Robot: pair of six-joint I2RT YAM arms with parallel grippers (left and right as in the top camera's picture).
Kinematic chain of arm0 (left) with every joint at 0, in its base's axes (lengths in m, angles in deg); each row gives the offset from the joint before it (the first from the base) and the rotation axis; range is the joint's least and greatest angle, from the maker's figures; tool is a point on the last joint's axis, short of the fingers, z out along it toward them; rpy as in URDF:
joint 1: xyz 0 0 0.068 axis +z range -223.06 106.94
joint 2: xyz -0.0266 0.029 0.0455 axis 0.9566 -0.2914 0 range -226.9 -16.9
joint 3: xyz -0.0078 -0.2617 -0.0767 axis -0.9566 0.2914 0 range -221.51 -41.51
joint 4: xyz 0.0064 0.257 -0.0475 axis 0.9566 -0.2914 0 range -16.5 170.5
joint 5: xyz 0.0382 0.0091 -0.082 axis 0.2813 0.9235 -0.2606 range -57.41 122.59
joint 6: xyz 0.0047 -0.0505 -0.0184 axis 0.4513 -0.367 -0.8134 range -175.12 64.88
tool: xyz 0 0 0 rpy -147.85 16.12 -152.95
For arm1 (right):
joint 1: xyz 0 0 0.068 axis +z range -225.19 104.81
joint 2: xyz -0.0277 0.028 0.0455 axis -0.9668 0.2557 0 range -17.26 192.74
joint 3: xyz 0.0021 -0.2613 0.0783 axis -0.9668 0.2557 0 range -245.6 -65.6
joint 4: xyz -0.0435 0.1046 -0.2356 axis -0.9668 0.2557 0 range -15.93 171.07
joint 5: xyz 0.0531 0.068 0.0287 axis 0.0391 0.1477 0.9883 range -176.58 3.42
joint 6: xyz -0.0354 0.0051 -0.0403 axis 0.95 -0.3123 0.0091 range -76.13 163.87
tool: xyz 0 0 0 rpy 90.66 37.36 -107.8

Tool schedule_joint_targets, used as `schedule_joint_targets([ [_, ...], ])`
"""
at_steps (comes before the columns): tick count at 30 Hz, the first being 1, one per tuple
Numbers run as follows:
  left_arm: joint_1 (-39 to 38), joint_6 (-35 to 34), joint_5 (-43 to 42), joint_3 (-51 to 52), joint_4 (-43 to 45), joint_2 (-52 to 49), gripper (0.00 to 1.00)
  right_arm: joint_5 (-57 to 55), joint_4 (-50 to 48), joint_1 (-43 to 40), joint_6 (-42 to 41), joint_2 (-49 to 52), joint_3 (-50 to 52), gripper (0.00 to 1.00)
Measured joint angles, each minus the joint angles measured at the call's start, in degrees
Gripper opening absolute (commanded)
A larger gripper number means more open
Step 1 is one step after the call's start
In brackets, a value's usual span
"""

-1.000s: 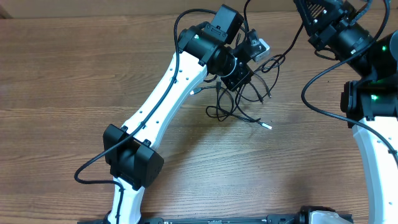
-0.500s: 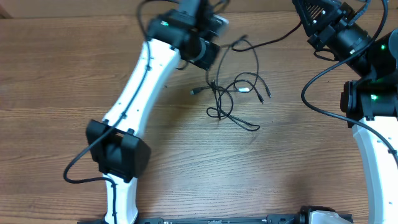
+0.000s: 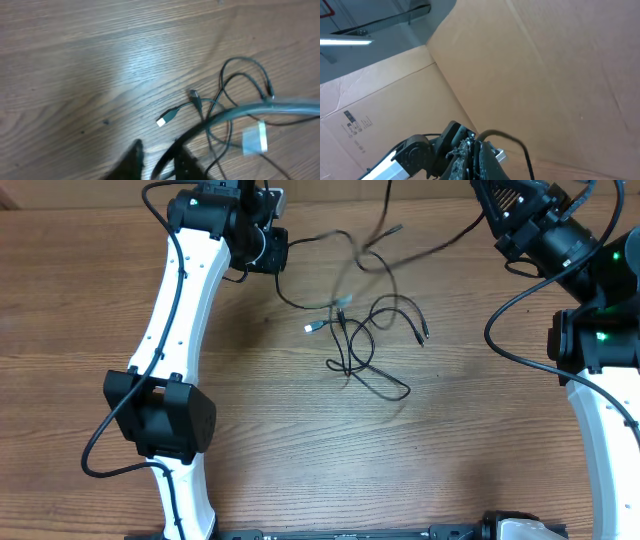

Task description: Untangle cables

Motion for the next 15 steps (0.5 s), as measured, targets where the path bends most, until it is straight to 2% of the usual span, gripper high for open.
schedule_joint_targets([
  [6,0.52,-0.28,1.05,0.00,-1.09,0.00,0.55,0.07,-1.99,0.00,-0.02,-0.02,0.00,0.04],
  [11,0.52,-0.33,3.04,0.00,-1.97,0.00,0.65,0.09,-2.71,0.00,-0.07,-0.02,0.00,0.04],
  [15,0.52,-0.31,3.58,0.00,-2.08,0.00,0.68,-0.09,-2.97,0.00,-0.02,-0.02,0.00,0.04],
])
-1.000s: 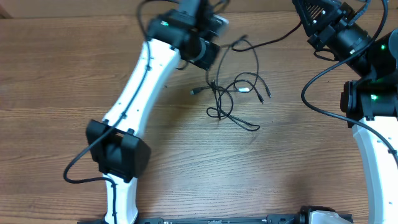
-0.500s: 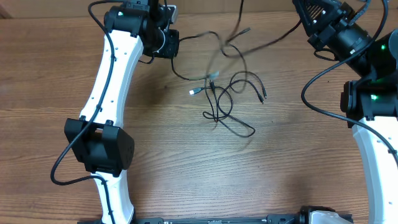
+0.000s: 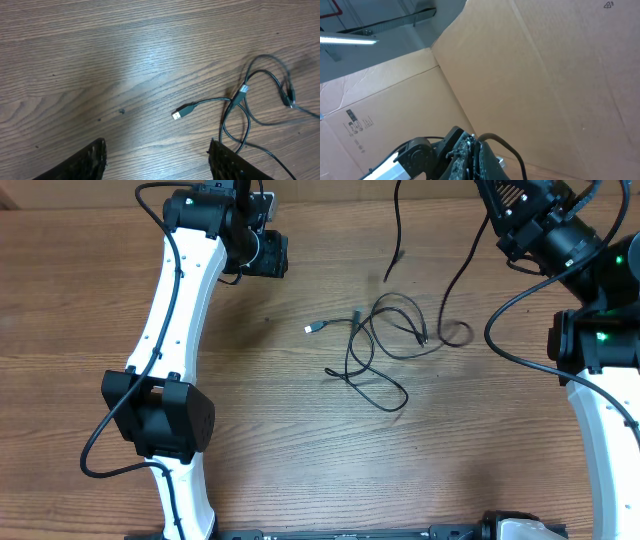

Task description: Untangle cables

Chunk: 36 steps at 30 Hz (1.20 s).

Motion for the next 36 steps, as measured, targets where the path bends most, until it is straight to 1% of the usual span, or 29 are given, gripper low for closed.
schedule_joint_targets([
  [5,0.00,0.00,-0.11,0.00,-0.63,0.00,0.69,-0.52,-1.60,0.00,-0.04,0.00,0.00,0.04],
  [15,0.00,0.00,-3.13,0.04,-1.60,0.00,0.68,-3.28,-5.77,0.00,-0.20,0.02,0.00,0.04],
  [17,0.00,0.00,-3.37,0.04,-1.86,0.00,0.69,-3.50,-5.90,0.00,-0.22,0.00,0.00,0.04],
  [18,0.00,0.00,-3.63,0.04,-1.99,0.00,0.71,-3.63,-5.90,0.00,-0.22,0.00,0.00,0.04],
  [20,-0.04,0.00,-4.33,0.04,-1.97,0.00,0.78,-4.22,-6.34,0.00,-0.24,0.02,0.00,0.04],
  [23,-0.26,0.04,-5.27,0.04,-1.95,0.00,0.94,-5.07,-9.16,0.00,-1.20,0.02,0.00,0.04],
  [25,-0.50,-0.15,-5.60,0.07,-1.95,0.00,1.00,-5.77,-12.96,0.00,-2.86,0.02,0.00,0.04],
  [30,-1.62,-0.46,-6.14,0.09,-1.95,0.00,1.00,-7.78,-20.79,-0.02,-7.96,0.02,0.00,0.04],
  [36,-2.34,0.02,-7.39,0.09,-2.08,0.00,1.00,-10.78,-22.86,-0.02,-12.07,0.02,0.00,0.04],
])
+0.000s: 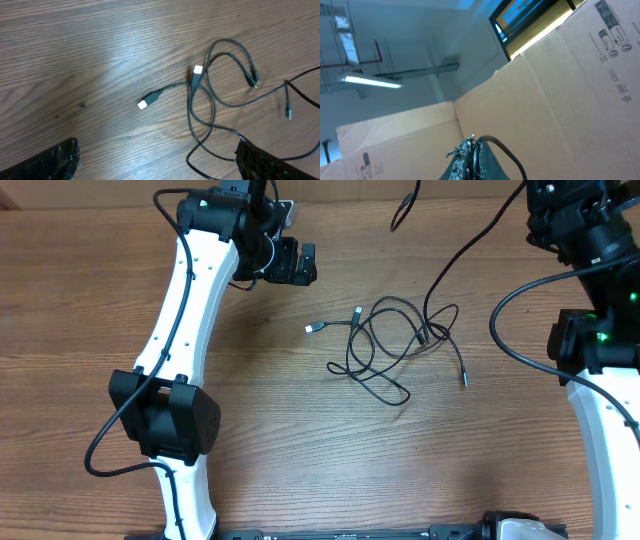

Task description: Untangle cables

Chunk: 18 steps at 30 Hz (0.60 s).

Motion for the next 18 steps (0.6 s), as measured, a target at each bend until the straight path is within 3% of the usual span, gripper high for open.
schedule_joint_targets([
  [4,-0.28,4.42,-5.18,0.00,-0.46,0.00,1.00,-0.68,1.11,0.00,-0.76,0.00,0.00,0.04],
  [13,-4.63,24.24,-26.01,0.00,-0.17,0.00,1.00,-1.49,15.23,0.00,0.37,0.00,-0.04,0.04],
  [18,-6.99,29.38,-33.64,0.00,3.19,0.00,1.00,-2.36,19.87,0.00,1.03,0.33,-0.04,0.04],
])
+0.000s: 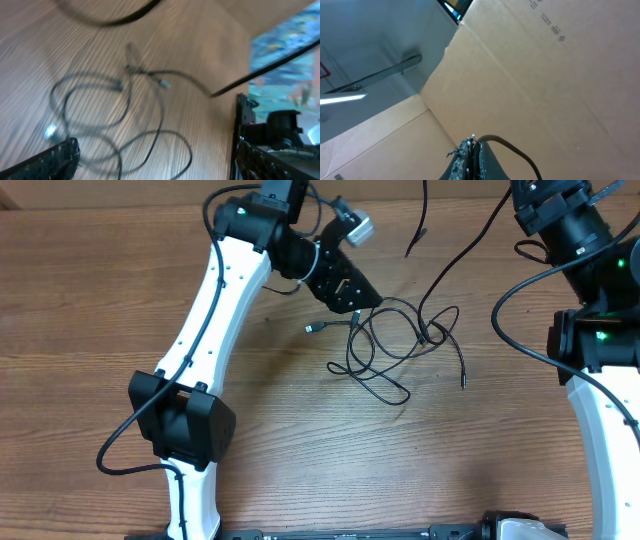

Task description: Untangle cables

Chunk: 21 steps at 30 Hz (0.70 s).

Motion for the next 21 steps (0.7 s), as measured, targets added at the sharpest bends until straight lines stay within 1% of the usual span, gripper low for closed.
schedule_joint_targets([
  [4,-1.81,1.55,-2.60,0.00,3.26,0.00,1.00,0.04,0.98,0.00,0.33,0.50,0.00,0.04],
  [9,-4.28,2.60,-3.87,0.00,6.58,0.00,1.00,0.04,2.84,0.00,0.37,1.36,0.00,0.04],
  [21,-7.26,2.86,-5.40,0.00,12.59,0.00,1.00,0.70,6.08,0.00,0.35,6.32,0.00,0.04],
])
